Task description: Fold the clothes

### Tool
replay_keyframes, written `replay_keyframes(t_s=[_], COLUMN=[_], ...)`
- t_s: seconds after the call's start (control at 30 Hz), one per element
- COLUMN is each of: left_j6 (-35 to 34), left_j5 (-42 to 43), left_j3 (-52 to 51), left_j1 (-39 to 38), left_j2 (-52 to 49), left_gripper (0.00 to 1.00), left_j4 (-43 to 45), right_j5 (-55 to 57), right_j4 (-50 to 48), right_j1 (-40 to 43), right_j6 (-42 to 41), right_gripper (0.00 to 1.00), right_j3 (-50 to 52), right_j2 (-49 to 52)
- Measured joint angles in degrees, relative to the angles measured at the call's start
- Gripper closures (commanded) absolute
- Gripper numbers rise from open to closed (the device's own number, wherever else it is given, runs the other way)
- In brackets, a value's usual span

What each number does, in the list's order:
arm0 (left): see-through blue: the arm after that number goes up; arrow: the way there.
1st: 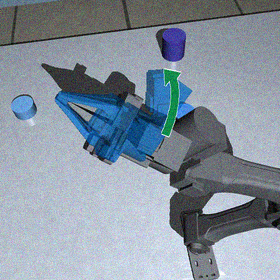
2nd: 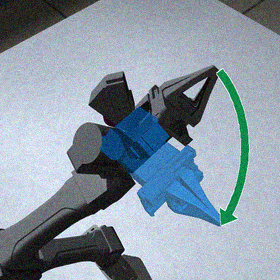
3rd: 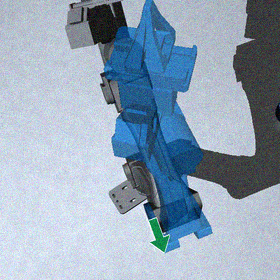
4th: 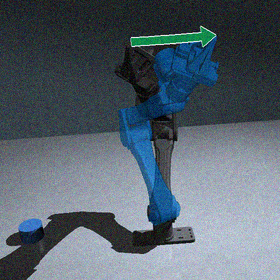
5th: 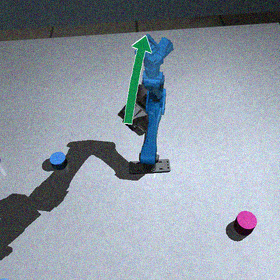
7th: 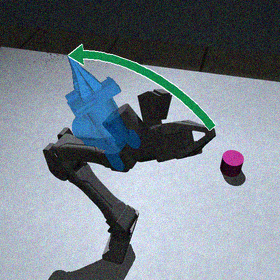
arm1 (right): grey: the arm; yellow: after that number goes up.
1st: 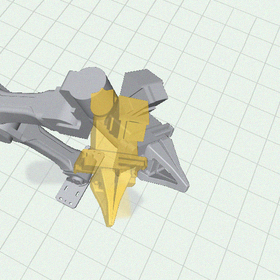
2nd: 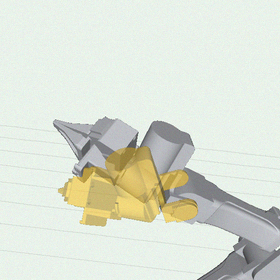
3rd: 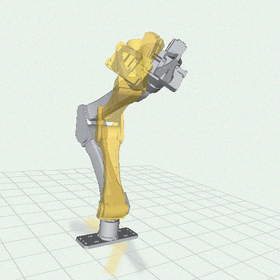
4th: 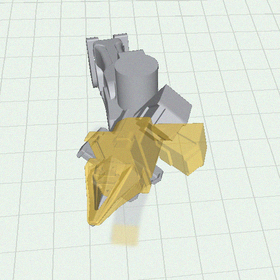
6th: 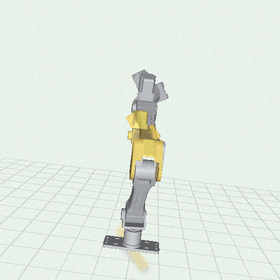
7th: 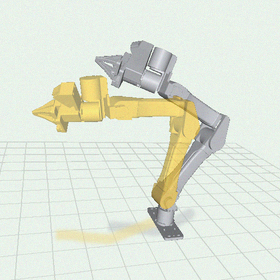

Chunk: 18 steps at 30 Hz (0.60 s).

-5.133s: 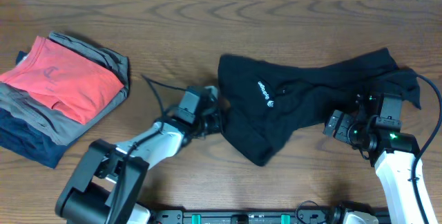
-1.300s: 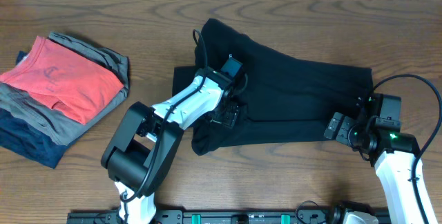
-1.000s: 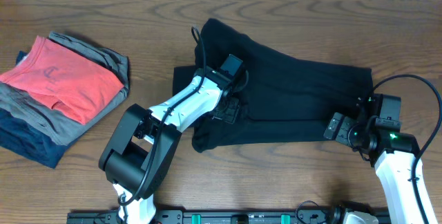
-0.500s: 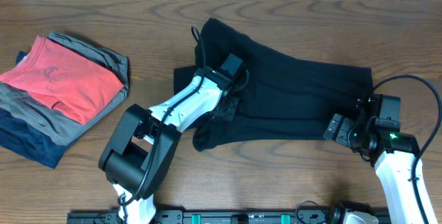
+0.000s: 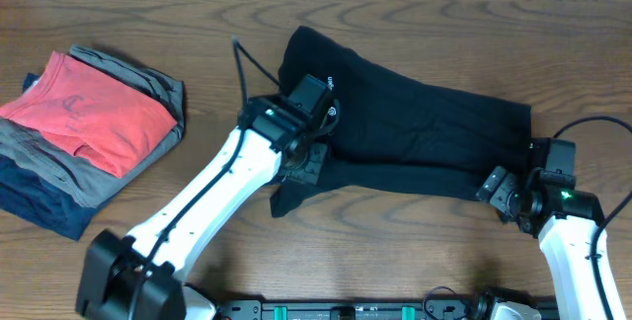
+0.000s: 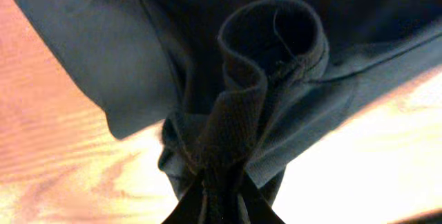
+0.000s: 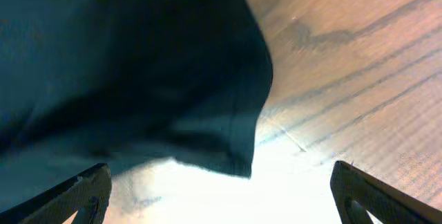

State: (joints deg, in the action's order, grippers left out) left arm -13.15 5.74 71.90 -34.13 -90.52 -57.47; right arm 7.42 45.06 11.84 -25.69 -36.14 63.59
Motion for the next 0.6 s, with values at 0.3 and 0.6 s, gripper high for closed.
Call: replay_keyframes(t_s=[0.3, 0.6], left_j6=[-1.05, -1.68], left_j5=[1.16, 1.4], left_j3=[-0.02, -0.04], left_j1=[0.0, 0.0], left_j2=[0.2, 0.2], left_gripper=[0.89, 0.88], left_j4=[-0.33, -0.17], right_j5=[-12.17, -14.56], right_j4=[1.16, -12.7], right_j1=[0.37, 0.39], right_j6=[-4.13, -17.81], right_gripper=[0.01, 0.01], right_j3=[1.18, 10.56], right_j2=[2.78, 3.17])
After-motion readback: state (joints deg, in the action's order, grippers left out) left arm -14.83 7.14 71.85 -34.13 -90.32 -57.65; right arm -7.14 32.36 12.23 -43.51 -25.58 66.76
